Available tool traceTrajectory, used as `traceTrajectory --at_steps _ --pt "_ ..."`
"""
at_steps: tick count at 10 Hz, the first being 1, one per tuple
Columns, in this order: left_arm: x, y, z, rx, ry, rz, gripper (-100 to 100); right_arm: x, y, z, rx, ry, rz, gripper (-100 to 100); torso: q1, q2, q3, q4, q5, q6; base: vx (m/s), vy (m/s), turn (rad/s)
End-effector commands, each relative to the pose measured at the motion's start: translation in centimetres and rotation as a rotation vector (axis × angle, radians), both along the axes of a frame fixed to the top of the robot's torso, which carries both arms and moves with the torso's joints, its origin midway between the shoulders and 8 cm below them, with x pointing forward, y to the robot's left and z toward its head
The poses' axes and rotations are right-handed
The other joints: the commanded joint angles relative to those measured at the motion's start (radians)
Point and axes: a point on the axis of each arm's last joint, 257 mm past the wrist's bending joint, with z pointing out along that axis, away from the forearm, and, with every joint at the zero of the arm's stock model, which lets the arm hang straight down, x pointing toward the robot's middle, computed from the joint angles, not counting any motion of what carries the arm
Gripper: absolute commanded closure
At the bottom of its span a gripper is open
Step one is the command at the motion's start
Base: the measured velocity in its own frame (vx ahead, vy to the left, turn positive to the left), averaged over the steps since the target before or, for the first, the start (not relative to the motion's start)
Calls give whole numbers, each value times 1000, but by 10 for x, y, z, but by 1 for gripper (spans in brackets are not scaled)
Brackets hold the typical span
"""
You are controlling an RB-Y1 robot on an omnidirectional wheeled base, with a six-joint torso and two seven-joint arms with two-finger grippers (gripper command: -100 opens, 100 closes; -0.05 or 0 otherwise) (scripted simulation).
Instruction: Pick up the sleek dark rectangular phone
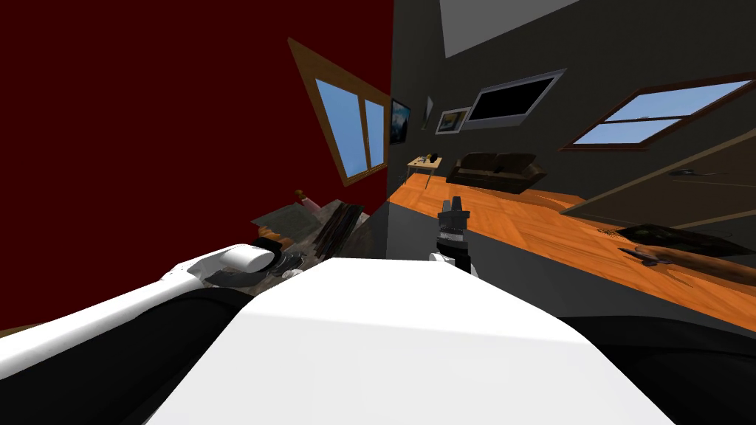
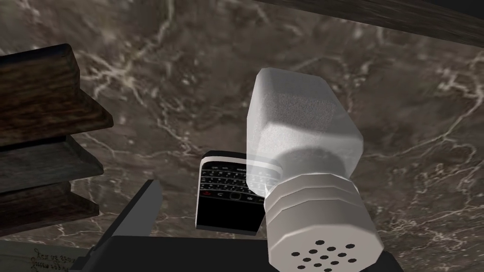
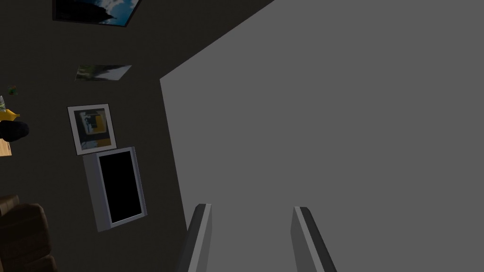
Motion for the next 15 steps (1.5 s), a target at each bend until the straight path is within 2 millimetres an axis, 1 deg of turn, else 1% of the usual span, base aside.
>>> traceTrajectory --at_steps 1,15 --pt "0 0 0 0 0 0 -100 0 0 0 0 0 0 0 0 0 0 0 0 0 5 5 15" --pt "0 0 -1 -4 2 -3 -100 0 0 0 0 0 0 0 -1 0 0 0 0 0 2 2 0"
